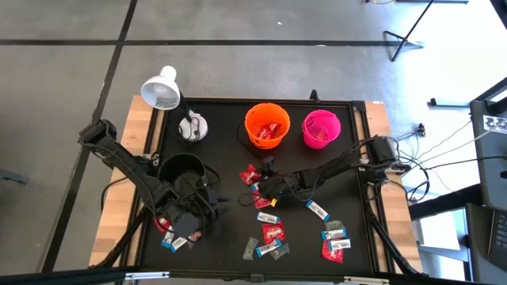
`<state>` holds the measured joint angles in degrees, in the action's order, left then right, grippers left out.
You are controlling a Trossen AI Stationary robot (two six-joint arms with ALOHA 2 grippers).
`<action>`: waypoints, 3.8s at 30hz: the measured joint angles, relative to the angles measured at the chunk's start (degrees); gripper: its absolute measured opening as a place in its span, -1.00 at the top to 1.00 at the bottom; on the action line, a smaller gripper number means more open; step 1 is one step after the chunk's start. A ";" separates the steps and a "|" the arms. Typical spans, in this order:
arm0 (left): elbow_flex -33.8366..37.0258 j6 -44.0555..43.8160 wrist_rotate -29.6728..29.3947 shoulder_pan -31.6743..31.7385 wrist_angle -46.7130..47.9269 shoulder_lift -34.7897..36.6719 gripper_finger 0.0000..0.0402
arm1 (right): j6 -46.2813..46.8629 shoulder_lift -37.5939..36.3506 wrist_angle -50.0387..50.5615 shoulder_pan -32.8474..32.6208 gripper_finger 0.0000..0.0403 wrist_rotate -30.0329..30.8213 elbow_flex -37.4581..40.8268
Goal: Sort candy
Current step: Put the red candy into the orange bucket
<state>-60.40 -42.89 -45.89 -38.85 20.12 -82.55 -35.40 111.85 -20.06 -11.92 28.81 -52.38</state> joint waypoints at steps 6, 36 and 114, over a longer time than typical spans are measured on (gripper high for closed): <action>0.00 -0.02 0.15 0.00 -0.04 -0.02 0.40 | -0.64 1.81 2.79 -0.07 0.28 1.90 -3.01; 0.00 -0.44 0.37 -0.17 -0.43 -0.02 0.40 | 4.15 -9.12 14.72 -1.53 1.00 6.81 -6.89; 0.02 6.71 0.49 2.73 -2.63 -0.08 0.40 | 38.81 -15.27 29.02 -17.23 0.17 -6.30 -6.93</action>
<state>-60.38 -36.18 -45.39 -36.12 17.48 -82.63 3.41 96.58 8.96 -29.15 22.52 -59.31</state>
